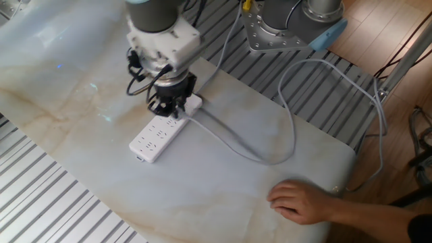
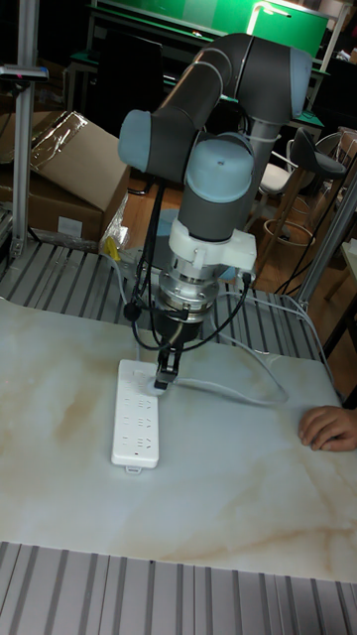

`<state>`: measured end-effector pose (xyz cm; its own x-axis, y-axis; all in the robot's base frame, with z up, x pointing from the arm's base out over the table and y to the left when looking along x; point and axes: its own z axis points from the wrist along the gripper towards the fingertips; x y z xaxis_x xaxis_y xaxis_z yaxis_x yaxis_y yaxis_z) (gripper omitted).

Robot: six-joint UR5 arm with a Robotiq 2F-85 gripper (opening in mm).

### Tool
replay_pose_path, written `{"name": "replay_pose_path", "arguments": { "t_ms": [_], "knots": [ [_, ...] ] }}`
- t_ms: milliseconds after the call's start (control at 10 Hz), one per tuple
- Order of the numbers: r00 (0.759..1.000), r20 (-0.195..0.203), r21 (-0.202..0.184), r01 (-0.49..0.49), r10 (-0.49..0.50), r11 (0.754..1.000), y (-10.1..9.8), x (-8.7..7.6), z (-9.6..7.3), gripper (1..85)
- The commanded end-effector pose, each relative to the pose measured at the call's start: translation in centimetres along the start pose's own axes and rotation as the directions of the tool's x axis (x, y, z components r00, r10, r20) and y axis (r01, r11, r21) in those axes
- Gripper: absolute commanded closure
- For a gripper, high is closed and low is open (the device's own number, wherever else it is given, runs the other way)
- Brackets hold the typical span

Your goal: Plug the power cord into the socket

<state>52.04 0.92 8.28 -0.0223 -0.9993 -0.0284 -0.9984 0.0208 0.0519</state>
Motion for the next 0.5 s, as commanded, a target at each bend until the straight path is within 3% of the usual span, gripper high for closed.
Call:
{"name": "replay_pose_path", "arguments": {
  "t_ms": [0,200,400],
  "knots": [
    [0.999,0.003,0.012,0.039,-0.039,0.999,-3.55,0.17,-0.13,84.7],
    [0.999,0.003,0.014,0.051,-0.051,0.999,-4.27,0.36,-0.05,84.7],
    [1.000,-0.021,0.002,0.002,-0.002,1.000,-3.39,0.82,-0.22,84.7]
  ]
}}
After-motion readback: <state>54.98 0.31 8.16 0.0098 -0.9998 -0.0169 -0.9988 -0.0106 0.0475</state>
